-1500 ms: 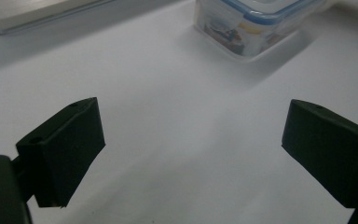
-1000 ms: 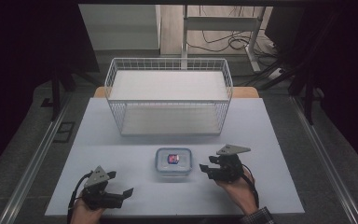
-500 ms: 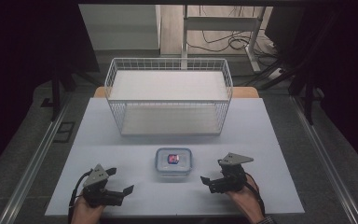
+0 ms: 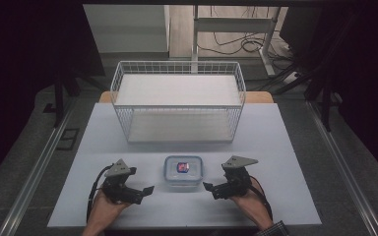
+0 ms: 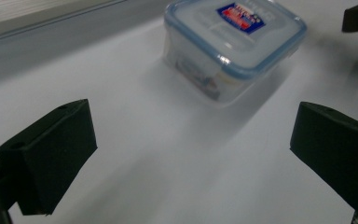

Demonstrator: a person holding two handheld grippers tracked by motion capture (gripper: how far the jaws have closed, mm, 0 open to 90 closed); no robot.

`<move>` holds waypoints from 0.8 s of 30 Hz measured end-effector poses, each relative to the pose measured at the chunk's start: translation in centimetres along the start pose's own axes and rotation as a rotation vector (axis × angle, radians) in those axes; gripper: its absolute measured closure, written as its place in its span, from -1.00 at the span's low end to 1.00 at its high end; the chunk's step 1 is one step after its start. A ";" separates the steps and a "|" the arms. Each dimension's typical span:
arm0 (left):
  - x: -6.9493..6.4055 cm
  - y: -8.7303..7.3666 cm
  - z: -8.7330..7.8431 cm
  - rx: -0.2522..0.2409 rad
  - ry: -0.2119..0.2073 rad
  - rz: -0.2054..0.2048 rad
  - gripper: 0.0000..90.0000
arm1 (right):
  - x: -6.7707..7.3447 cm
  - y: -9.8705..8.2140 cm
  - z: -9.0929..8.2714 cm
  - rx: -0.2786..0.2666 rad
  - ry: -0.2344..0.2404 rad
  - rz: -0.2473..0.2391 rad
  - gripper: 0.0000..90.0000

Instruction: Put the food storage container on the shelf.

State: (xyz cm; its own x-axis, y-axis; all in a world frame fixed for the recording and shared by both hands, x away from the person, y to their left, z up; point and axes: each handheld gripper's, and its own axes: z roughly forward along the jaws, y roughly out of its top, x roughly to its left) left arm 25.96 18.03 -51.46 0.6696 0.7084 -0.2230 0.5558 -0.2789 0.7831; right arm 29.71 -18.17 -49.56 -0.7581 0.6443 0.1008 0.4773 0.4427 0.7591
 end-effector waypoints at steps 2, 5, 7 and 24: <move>0.2 0.9 0.8 -0.002 -0.010 0.008 -0.99 | 0.1 0.7 0.6 0.007 0.013 0.015 -1.00; 0.2 2.9 2.5 0.011 -0.036 0.038 -0.95 | 0.0 1.6 1.4 0.021 0.047 0.027 -1.00; 0.2 3.8 3.4 0.019 -0.051 0.048 -0.90 | -0.1 2.3 2.1 0.040 0.086 0.041 -0.98; 1.0 3.3 6.6 0.109 -0.260 -0.065 -0.63 | -0.5 2.5 5.1 0.127 0.229 0.106 -0.74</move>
State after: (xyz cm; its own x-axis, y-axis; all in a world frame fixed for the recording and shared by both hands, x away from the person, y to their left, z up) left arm 31.71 13.49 -52.91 0.7268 0.5410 -0.4232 0.6421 -0.3166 0.6981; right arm 33.50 -14.20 -50.96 -0.7750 0.5395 0.3292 0.6000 0.4645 0.6514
